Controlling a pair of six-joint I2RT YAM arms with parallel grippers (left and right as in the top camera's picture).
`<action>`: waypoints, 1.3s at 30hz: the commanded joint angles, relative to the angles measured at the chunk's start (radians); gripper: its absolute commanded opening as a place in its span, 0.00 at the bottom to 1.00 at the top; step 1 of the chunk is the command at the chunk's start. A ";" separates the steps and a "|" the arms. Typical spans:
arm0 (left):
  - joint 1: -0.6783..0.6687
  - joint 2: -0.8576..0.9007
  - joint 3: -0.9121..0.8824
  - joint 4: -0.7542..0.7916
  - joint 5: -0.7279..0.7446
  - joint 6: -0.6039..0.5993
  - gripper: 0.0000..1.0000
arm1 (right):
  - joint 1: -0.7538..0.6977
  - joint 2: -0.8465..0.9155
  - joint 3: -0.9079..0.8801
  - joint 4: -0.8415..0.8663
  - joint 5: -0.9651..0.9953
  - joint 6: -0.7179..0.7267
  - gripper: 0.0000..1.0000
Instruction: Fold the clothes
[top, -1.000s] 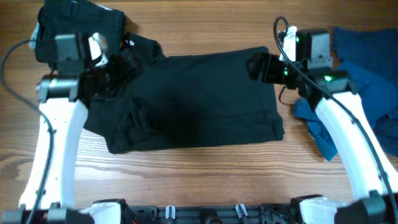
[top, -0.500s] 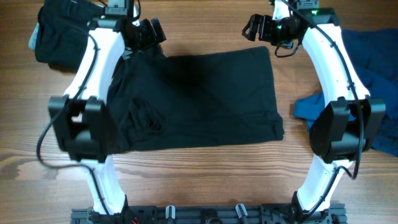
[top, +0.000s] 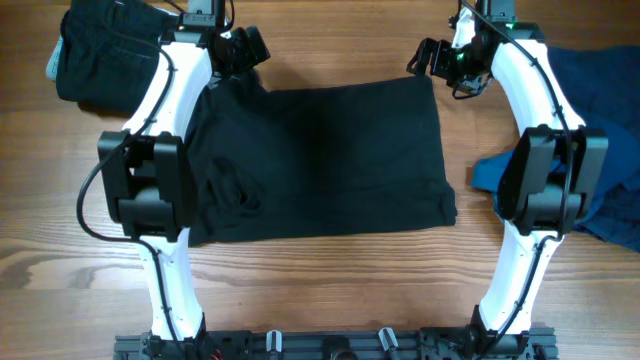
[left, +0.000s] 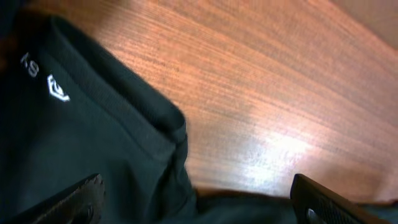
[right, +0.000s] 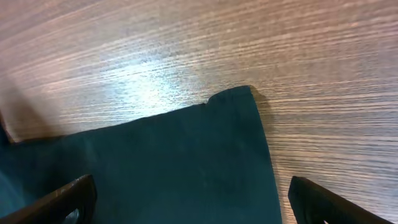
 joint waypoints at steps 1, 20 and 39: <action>0.012 0.034 0.022 0.031 -0.024 -0.027 0.95 | 0.007 0.045 0.020 0.007 0.001 -0.004 1.00; 0.022 0.135 0.022 0.072 -0.031 -0.197 0.91 | 0.010 0.097 0.019 0.010 0.003 0.025 0.99; 0.049 0.159 0.022 0.048 -0.031 -0.196 0.21 | 0.018 0.127 0.019 0.101 0.063 0.040 0.87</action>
